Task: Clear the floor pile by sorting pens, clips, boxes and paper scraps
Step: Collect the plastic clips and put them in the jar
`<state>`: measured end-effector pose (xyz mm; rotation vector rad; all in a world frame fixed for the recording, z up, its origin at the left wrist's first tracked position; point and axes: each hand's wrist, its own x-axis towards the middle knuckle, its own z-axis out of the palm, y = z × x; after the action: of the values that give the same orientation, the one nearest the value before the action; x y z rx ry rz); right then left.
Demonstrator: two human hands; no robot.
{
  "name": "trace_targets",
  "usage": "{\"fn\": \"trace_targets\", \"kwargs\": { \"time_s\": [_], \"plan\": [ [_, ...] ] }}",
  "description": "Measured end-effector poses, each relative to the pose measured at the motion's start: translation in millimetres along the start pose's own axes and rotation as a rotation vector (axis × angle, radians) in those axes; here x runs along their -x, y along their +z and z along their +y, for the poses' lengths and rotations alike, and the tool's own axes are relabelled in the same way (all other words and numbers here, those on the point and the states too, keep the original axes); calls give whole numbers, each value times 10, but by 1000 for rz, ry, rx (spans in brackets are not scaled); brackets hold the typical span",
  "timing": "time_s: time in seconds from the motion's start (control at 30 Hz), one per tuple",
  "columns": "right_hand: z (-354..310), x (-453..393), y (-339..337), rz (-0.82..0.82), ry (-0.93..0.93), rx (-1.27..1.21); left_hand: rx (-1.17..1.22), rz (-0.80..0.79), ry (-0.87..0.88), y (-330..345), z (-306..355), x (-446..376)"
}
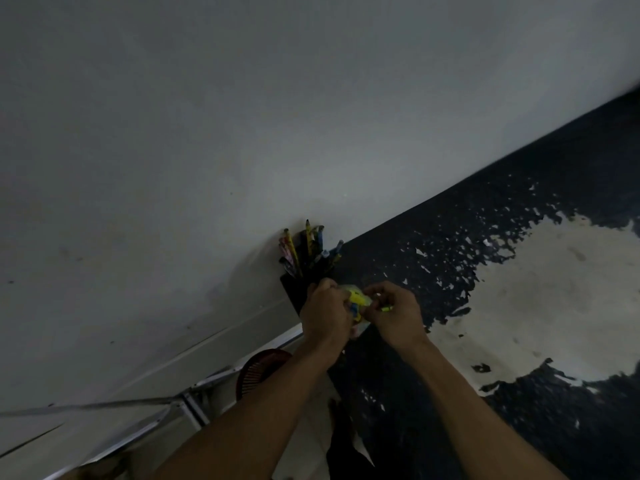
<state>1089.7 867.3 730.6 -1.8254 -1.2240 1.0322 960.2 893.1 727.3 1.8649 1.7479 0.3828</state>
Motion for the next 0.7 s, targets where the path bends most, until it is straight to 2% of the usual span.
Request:
{"fn": "trace_targets", "kwargs": {
  "time_s": [0.13, 0.23, 0.3, 0.37, 0.53, 0.63, 0.7],
  "plan": [
    [-25, -2, 0, 48, 42, -55, -27, -33, 21, 7, -51, 14],
    [-106, -1, 8, 103, 169, -317, 24, -98, 75, 17, -124, 41],
    [-174, -10, 25, 98, 173, -412, 82, -107, 95, 30, -186, 68],
    [-229, -12, 55, 101, 88, -384, 153, -70, 106, 37, -247, 103],
    [-247, 60, 210, 113, -223, -78, 357, 83, 118, -94, -271, 254],
    [-214, 121, 333, 113, -408, 10, 387, 172, 113, -139, -331, 288],
    [-155, 152, 423, 98, -452, 37, 381, 200, 99, -149, -381, 295]
  ]
}}
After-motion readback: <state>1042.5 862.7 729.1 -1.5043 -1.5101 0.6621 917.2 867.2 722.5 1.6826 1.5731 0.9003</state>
